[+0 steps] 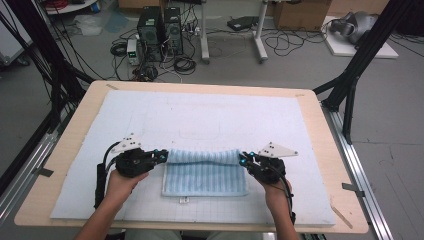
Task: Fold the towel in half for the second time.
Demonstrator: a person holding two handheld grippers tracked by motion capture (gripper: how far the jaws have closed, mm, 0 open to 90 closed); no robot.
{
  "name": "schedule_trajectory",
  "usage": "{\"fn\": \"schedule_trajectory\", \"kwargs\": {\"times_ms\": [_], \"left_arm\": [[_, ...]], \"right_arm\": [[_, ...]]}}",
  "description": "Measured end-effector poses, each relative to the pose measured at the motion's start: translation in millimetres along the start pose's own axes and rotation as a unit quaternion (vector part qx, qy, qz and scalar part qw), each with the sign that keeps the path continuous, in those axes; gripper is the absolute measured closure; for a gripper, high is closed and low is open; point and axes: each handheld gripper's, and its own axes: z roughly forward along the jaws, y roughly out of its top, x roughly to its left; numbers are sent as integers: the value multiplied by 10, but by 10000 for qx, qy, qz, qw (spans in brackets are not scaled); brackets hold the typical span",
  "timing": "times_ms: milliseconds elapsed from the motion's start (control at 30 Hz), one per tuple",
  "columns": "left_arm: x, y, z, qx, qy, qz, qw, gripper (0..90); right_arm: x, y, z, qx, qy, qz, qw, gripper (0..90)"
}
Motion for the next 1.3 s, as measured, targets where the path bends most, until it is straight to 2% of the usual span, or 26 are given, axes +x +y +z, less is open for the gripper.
{"fn": "schedule_trajectory", "kwargs": {"times_ms": [133,167,200,233,433,600,733,767,833,867,933,967,1067,1133,1233,1300], "left_arm": [[-53,-93,-16,173,-24,46,9998,836],[-73,-112,-20,167,-11,92,9998,835],[-88,-138,-25,86,-31,41,9999,835],[-96,-155,-29,123,-55,20,9999,835],[-153,-243,-76,237,-50,100,9997,833],[-188,-342,-113,327,-94,132,9993,833],[-201,-353,-148,359,-139,121,9992,819],[-191,-345,-160,314,-166,68,9993,782],[-172,-323,-186,149,-150,-188,9996,578],[-155,-309,-209,36,-132,-248,9996,496],[-110,-281,-244,-206,-53,-388,9990,480],[-92,-272,-246,-229,-11,-430,9988,471],[-45,-255,-203,-266,4,-561,9981,495],[-38,-253,-158,-245,10,-567,9981,538],[-35,-269,-89,-48,26,-639,9979,618],[-49,-287,-52,172,111,-567,9982,657]], "right_arm": [[76,-92,-37,121,-79,-163,9998,805],[88,-113,-42,159,-88,-198,9996,803],[101,-130,-49,208,-106,-234,9995,802],[113,-141,-55,244,-125,-288,9992,802],[146,-210,-109,251,-135,-242,9993,800],[220,-301,-143,349,-207,-383,9984,801],[269,-343,-191,363,-204,-452,9981,801],[278,-350,-204,351,-188,-422,9983,796],[286,-357,-228,337,-185,-432,9983,742],[284,-354,-244,316,-197,-406,9985,692],[286,-325,-288,201,-280,-385,9987,651],[283,-288,-316,55,-350,-326,9988,628],[264,-177,-355,-262,-448,-269,9983,590],[254,-94,-349,-419,-515,-193,9976,580],[245,-56,-217,-93,-553,-201,9982,589],[260,-96,-105,152,-510,-255,9983,602]]}}
